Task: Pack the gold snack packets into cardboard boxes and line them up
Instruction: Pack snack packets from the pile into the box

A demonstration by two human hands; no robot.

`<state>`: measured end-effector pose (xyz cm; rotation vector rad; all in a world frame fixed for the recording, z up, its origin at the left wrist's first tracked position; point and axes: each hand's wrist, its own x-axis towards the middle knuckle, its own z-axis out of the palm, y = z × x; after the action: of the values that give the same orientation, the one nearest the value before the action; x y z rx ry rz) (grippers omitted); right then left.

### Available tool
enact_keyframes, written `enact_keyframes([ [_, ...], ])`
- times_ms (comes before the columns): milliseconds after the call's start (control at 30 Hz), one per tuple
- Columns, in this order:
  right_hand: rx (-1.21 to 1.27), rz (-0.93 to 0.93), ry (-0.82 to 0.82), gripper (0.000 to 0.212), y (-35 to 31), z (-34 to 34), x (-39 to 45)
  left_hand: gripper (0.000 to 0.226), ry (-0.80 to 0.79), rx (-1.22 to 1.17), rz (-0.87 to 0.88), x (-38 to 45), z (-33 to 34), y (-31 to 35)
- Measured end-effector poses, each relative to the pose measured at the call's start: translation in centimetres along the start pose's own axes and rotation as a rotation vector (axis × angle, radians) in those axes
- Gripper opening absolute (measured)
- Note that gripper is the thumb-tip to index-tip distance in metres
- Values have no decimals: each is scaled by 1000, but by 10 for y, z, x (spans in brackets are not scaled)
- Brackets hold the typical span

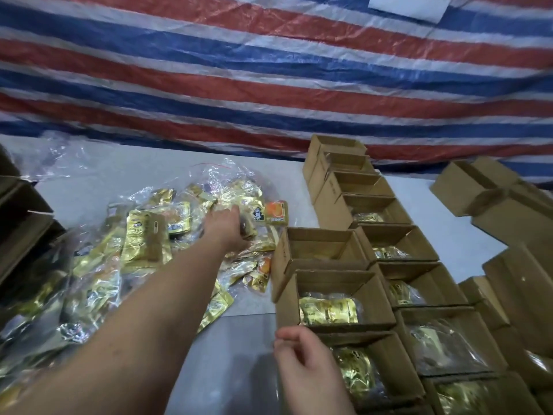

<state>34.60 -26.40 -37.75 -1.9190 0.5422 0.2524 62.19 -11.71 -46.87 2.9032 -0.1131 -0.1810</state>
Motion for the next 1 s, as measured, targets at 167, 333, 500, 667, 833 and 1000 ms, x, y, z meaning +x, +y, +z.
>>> enact_keyframes([
  [167,191,95,-57,16,-11,-8,9,18,27,61,103,-25,-16,2],
  [333,313,39,-64,11,-29,-11,1,24,148,-211,68,-74,-78,6],
  [500,217,-187,-165,89,-70,-20,-18,33,297,-371,178,-174,-167,32],
  [667,71,-406,-334,138,-103,-29,-59,32,340,-684,193,-284,-224,73],
  [833,175,-415,-457,131,-79,-57,-108,38,147,-876,17,-360,-235,99],
  [1000,290,-528,-466,81,-54,-78,-145,33,6,-1071,-71,-411,-232,121],
])
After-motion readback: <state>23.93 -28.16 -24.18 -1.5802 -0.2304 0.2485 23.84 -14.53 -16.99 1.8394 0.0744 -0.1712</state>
